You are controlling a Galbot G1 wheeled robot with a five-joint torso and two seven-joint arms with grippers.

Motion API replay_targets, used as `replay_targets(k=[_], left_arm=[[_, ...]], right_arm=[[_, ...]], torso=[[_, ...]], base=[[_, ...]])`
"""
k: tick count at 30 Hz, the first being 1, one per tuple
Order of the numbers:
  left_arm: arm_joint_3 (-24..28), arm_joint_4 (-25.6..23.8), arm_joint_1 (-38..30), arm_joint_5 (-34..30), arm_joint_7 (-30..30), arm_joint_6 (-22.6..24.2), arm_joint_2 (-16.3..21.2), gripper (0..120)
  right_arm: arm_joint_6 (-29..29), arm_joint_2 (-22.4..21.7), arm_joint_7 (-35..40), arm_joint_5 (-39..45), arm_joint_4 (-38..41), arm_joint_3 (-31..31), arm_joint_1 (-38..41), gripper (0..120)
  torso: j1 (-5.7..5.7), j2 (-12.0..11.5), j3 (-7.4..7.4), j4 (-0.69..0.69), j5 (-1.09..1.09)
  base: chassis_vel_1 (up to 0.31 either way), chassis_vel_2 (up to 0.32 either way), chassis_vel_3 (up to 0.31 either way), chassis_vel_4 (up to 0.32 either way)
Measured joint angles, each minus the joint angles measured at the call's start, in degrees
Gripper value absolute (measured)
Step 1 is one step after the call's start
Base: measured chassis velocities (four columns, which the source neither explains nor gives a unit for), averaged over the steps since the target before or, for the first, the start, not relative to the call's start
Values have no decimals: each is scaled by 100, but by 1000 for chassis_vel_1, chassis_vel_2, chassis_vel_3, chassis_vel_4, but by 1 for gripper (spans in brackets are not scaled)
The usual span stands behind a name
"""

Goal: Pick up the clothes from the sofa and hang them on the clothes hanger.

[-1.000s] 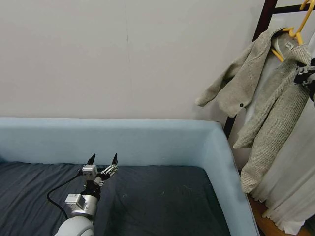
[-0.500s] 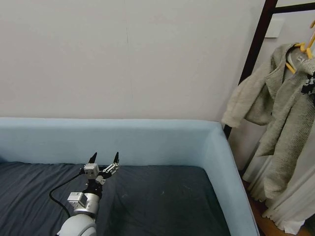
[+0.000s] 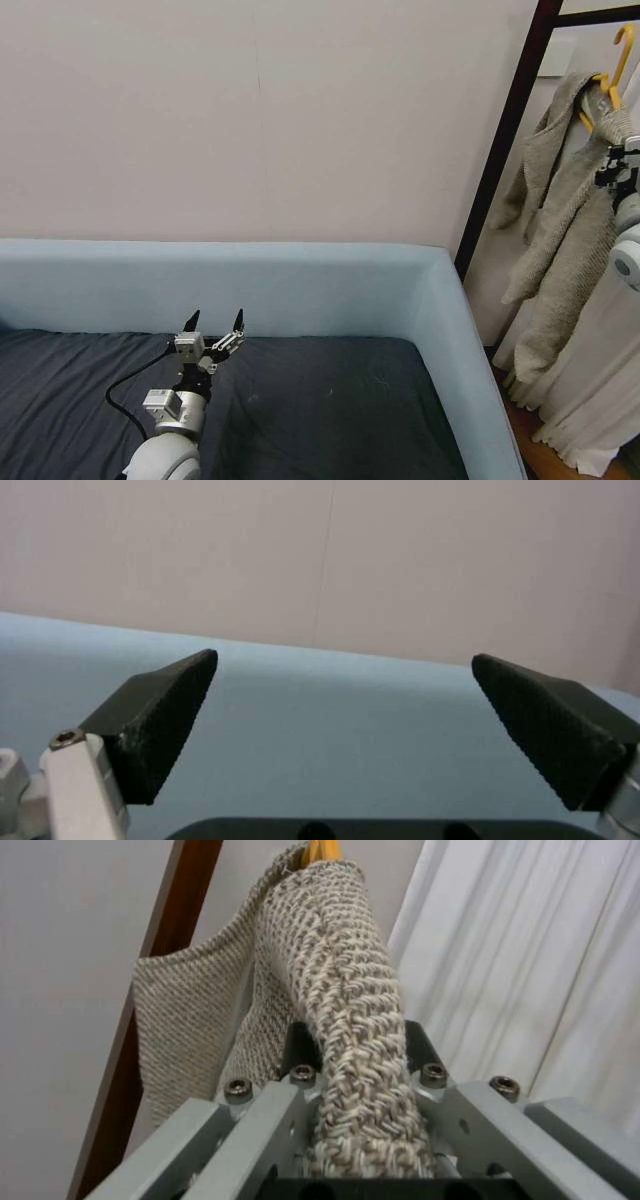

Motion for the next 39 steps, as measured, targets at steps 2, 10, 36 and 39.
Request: replay_targets(k=[2, 10, 36, 39], left_arm=[[3, 22, -29, 0, -1, 7, 8, 100], [-7, 140, -60, -2, -5, 10, 12, 100], [46, 299, -164, 36, -6, -1, -74, 100], [18, 273, -141, 36, -6, -9, -65, 100]], right_arm=[[101, 146, -39, -188, -209, -101, 126, 8], [503, 649, -113, -819, -968, -524, 758, 8], [394, 1188, 7, -164, -2316, -1578, 2579, 8], [322, 1235, 30, 32, -2464, -1693, 2683, 8]], torso=[[0, 0, 0, 0, 0], [0, 0, 0, 1, 1], [0, 1, 0, 1, 0], [0, 1, 0, 1, 0]], base=[[0, 0, 0, 0], [0, 0, 0, 0], [0, 0, 0, 0], [0, 0, 0, 0]])
